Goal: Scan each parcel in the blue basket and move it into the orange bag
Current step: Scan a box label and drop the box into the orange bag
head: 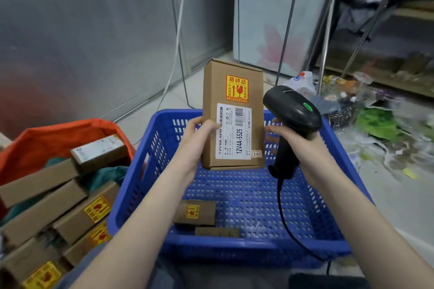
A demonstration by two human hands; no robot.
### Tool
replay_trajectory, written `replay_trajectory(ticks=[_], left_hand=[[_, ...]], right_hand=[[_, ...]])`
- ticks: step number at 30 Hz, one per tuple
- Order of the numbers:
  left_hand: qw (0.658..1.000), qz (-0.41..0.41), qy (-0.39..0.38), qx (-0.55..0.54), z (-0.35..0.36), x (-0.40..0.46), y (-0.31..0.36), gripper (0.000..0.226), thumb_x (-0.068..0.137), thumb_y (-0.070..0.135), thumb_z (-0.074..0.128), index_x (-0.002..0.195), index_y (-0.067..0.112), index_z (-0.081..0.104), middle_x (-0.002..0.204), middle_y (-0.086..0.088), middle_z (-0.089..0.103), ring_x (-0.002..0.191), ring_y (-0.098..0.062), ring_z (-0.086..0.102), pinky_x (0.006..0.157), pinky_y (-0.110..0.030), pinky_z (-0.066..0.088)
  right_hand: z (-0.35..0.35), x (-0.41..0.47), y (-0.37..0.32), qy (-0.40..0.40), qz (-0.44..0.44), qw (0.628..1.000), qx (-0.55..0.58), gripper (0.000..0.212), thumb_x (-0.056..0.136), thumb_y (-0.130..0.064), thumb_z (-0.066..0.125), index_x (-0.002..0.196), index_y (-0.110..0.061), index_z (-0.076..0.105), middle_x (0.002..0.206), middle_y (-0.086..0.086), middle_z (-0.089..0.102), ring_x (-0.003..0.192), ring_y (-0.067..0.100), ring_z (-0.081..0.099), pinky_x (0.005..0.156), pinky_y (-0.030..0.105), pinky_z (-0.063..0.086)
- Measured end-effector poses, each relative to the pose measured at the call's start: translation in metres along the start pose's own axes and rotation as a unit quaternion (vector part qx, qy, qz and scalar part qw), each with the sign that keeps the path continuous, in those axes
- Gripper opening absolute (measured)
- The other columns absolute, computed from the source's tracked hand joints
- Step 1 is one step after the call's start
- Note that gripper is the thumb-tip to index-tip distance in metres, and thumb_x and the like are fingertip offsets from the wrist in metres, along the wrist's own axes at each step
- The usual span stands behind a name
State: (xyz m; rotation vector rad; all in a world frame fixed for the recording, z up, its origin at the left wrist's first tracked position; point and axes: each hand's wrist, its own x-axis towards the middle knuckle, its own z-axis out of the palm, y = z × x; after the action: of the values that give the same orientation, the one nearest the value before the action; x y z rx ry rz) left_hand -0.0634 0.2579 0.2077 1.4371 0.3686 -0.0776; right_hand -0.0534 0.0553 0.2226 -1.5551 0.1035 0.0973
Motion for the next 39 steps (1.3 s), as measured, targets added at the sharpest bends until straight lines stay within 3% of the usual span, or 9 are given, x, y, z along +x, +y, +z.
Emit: replay_trajectory(ticks=[4, 9, 12, 17, 20, 25, 32, 35, 39], left_hand=[[1.000, -0.003, 0.003, 0.017, 0.002, 0.003, 0.003, 0.044, 0.083, 0.034, 0.060, 0.124, 0.021, 0.047, 0.101, 0.000, 0.071, 0.096, -0.017, 0.068, 0.088, -0.040, 0.054], [0.998, -0.018, -0.027, 0.053, 0.002, 0.012, 0.006, 0.079, 0.058, 0.053, 0.059, 0.126, 0.014, 0.052, 0.107, -0.005, 0.073, 0.101, -0.024, 0.069, 0.096, -0.051, 0.050], [0.997, -0.019, -0.038, 0.058, -0.002, 0.017, 0.006, 0.076, 0.061, 0.055, 0.057, 0.127, 0.017, 0.051, 0.108, -0.004, 0.072, 0.102, -0.024, 0.068, 0.094, -0.049, 0.051], [0.997, -0.015, -0.048, 0.051, -0.005, 0.018, 0.005, 0.071, 0.065, 0.049, 0.058, 0.129, 0.018, 0.049, 0.113, -0.004, 0.071, 0.102, -0.022, 0.069, 0.092, -0.045, 0.053], [0.998, 0.002, -0.032, 0.046, -0.006, 0.019, 0.002, 0.043, 0.086, 0.026, 0.056, 0.127, 0.021, 0.045, 0.107, -0.001, 0.070, 0.093, -0.018, 0.070, 0.078, -0.034, 0.057], [0.998, 0.000, -0.043, 0.044, -0.005, 0.015, 0.004, 0.044, 0.092, 0.024, 0.056, 0.133, 0.024, 0.041, 0.099, 0.001, 0.071, 0.076, -0.010, 0.072, 0.062, -0.024, 0.056], [0.995, 0.007, -0.084, 0.056, -0.004, 0.012, 0.007, 0.050, 0.090, 0.038, 0.059, 0.135, 0.035, 0.039, 0.106, 0.004, 0.072, 0.094, -0.014, 0.070, 0.083, -0.033, 0.056], [0.992, 0.015, -0.102, 0.072, -0.005, 0.011, 0.007, 0.049, 0.090, 0.042, 0.058, 0.134, 0.044, 0.036, 0.110, 0.007, 0.071, 0.099, -0.013, 0.069, 0.088, -0.037, 0.055], [0.992, 0.037, -0.088, 0.080, -0.004, 0.011, 0.006, 0.051, 0.091, 0.036, 0.059, 0.136, 0.039, 0.037, 0.111, 0.004, 0.070, 0.097, -0.013, 0.070, 0.087, -0.034, 0.055]], right_hand=[[-0.003, 0.001, 0.008, -0.019, 0.009, 1.000, 0.008, 0.037, 0.085, -0.015, 0.070, 0.121, -0.017, 0.062, 0.109, 0.003, 0.072, 0.092, 0.018, 0.072, 0.081, 0.038, 0.056], [-0.005, 0.007, 0.009, -0.007, 0.008, 1.000, 0.011, 0.034, 0.084, -0.013, 0.070, 0.118, -0.014, 0.062, 0.107, 0.008, 0.072, 0.088, 0.022, 0.072, 0.079, 0.038, 0.057], [-0.007, 0.008, 0.004, -0.015, 0.004, 1.000, 0.020, 0.031, 0.085, -0.010, 0.069, 0.115, -0.012, 0.063, 0.101, 0.008, 0.073, 0.083, 0.023, 0.073, 0.069, 0.031, 0.055], [-0.005, 0.009, 0.001, -0.016, -0.002, 1.000, 0.015, 0.028, 0.082, -0.010, 0.071, 0.110, -0.014, 0.065, 0.095, 0.004, 0.074, 0.082, 0.021, 0.073, 0.072, 0.034, 0.053], [-0.003, 0.009, 0.001, -0.021, 0.000, 1.000, 0.011, 0.028, 0.084, -0.011, 0.070, 0.111, -0.014, 0.064, 0.098, 0.002, 0.074, 0.081, 0.016, 0.073, 0.069, 0.030, 0.052], [-0.002, 0.011, 0.004, -0.019, 0.003, 1.000, 0.000, 0.034, 0.084, -0.013, 0.071, 0.118, -0.013, 0.062, 0.107, 0.004, 0.072, 0.089, 0.017, 0.072, 0.072, 0.031, 0.053], [-0.003, 0.010, 0.006, -0.025, 0.007, 0.999, -0.018, 0.034, 0.084, -0.016, 0.070, 0.117, -0.015, 0.063, 0.108, 0.004, 0.072, 0.097, 0.020, 0.070, 0.081, 0.036, 0.055], [-0.004, 0.010, 0.007, -0.027, 0.004, 0.999, -0.022, 0.033, 0.084, -0.017, 0.070, 0.117, -0.017, 0.063, 0.107, 0.003, 0.073, 0.098, 0.020, 0.070, 0.084, 0.039, 0.055], [-0.004, 0.009, 0.006, -0.026, 0.001, 0.999, -0.046, 0.025, 0.083, -0.019, 0.071, 0.107, -0.025, 0.066, 0.104, 0.005, 0.072, 0.099, 0.024, 0.069, 0.090, 0.046, 0.054]])
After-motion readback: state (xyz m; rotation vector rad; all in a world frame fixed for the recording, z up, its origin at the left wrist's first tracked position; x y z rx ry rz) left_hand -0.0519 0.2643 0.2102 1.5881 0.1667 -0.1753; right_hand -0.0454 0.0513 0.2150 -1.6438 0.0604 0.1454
